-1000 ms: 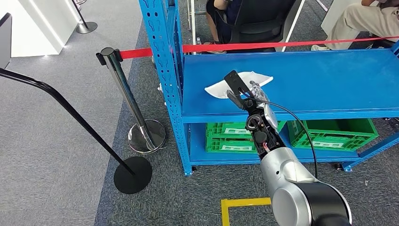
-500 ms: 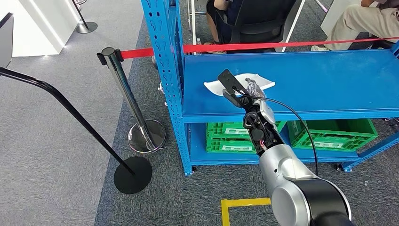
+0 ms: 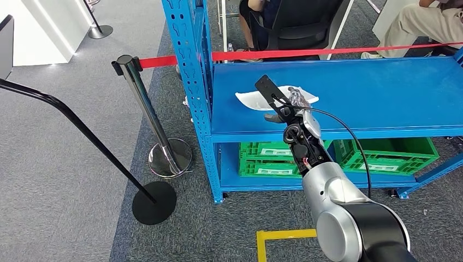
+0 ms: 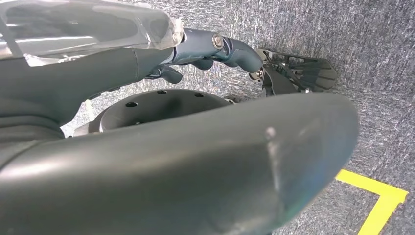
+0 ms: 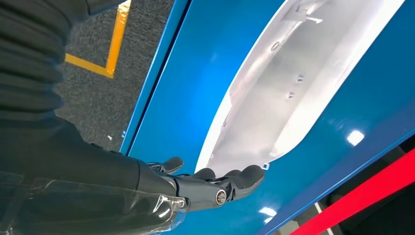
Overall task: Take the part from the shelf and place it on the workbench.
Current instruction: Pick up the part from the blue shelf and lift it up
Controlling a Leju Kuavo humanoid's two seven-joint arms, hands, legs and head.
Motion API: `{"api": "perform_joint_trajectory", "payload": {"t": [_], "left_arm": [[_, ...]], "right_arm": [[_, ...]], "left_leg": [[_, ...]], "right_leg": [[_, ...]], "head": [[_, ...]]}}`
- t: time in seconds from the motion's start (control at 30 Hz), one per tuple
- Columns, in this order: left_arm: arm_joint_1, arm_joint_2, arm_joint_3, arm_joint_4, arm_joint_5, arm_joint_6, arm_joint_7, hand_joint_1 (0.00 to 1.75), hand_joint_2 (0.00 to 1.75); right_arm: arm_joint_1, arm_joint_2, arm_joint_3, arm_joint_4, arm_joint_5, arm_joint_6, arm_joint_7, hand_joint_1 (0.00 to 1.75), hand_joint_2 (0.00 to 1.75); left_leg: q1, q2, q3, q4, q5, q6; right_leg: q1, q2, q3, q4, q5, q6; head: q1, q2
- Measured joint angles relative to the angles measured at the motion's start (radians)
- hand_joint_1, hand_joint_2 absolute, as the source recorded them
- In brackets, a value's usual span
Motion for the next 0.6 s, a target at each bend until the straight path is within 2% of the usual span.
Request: {"api": "perform_joint_trajectory", "payload": {"t": [0.6], "left_arm": [[-0.004,0.002,0.001,0.000,0.000,-0.020,-0.006,0.00,0.00]], "right_arm": [[0.001,-0.004,0.003,0.016,0.011,0.011,0.003,0.00,1.75]], "left_leg": [[0.000,0.000,0.000,0.000,0.000,0.000]], "right_leg": [[0.000,0.000,0.000,0.000,0.000,0.000]], "head": [[0.000,0.000]]}}
